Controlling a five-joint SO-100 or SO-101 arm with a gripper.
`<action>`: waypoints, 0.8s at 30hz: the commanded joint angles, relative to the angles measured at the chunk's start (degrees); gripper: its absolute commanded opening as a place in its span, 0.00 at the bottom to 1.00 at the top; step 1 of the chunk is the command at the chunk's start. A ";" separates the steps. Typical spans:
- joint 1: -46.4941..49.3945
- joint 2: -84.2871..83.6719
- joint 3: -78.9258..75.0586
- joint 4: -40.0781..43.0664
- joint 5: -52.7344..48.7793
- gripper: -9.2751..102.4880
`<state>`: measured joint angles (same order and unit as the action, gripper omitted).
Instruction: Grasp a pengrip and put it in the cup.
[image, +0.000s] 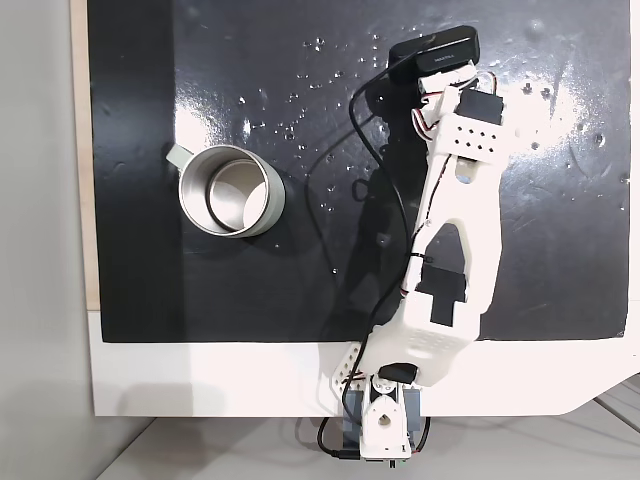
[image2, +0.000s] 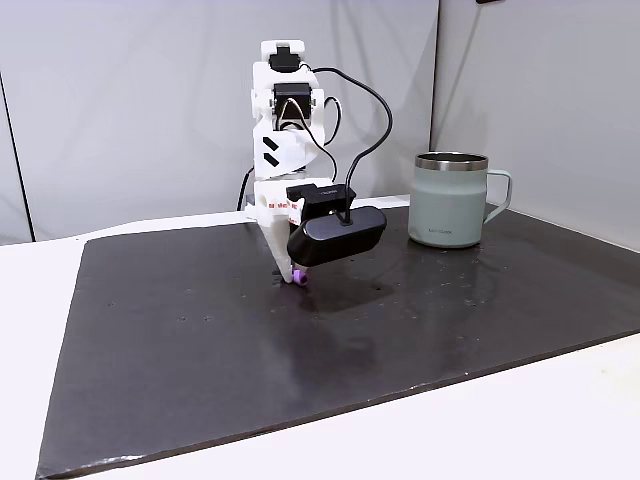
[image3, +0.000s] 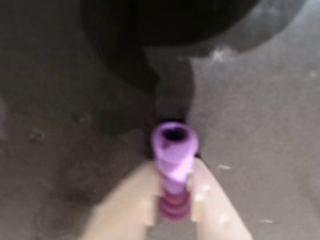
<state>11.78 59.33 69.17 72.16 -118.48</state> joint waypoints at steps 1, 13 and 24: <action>0.97 0.79 -1.58 -1.32 1.32 0.08; -6.06 12.92 -12.30 16.79 20.48 0.08; -21.36 31.11 -12.22 23.91 40.69 0.08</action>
<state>-5.10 82.18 60.91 95.10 -82.44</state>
